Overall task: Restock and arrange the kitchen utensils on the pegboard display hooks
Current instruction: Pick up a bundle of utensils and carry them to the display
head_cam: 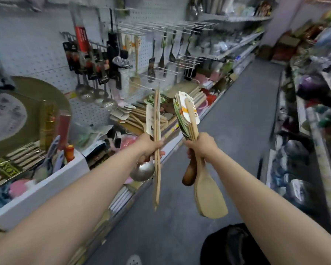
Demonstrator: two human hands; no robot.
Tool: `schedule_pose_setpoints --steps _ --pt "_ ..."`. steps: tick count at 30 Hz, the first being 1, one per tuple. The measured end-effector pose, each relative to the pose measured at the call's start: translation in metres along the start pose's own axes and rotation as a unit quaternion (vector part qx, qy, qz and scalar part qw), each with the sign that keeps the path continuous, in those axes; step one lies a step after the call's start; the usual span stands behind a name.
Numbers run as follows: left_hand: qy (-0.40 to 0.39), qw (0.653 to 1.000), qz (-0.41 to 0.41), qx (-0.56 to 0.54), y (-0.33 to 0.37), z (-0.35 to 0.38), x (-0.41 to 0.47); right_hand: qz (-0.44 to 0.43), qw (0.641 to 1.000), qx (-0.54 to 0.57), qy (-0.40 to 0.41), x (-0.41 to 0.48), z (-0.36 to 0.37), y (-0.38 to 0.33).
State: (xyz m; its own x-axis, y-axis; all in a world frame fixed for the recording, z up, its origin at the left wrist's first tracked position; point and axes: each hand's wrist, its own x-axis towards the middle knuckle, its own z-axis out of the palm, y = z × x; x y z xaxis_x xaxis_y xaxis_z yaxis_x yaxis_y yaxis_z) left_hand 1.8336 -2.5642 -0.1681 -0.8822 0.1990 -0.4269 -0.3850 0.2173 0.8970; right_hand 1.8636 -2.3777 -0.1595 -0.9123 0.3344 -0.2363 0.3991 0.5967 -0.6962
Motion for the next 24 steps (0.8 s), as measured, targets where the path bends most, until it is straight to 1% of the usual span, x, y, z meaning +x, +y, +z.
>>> schedule_pose_setpoints --steps 7,13,20,22,24 --pt "-0.061 0.998 0.028 0.011 0.047 0.035 0.090 0.043 0.997 0.030 0.055 0.067 -0.039 0.002" --pt "-0.111 0.993 0.043 0.012 0.090 0.055 0.153 0.077 0.992 0.062 0.083 0.122 -0.064 -0.003" --pt "-0.118 0.992 0.028 0.029 0.115 0.081 0.219 0.096 0.986 0.107 0.089 0.192 -0.086 0.005" --pt "-0.117 0.992 0.023 0.049 0.123 0.092 0.239 0.102 0.985 0.111 0.080 0.215 -0.095 0.009" --pt "-0.118 0.992 0.021 0.048 0.132 0.103 0.257 0.103 0.985 0.118 0.070 0.240 -0.105 0.015"
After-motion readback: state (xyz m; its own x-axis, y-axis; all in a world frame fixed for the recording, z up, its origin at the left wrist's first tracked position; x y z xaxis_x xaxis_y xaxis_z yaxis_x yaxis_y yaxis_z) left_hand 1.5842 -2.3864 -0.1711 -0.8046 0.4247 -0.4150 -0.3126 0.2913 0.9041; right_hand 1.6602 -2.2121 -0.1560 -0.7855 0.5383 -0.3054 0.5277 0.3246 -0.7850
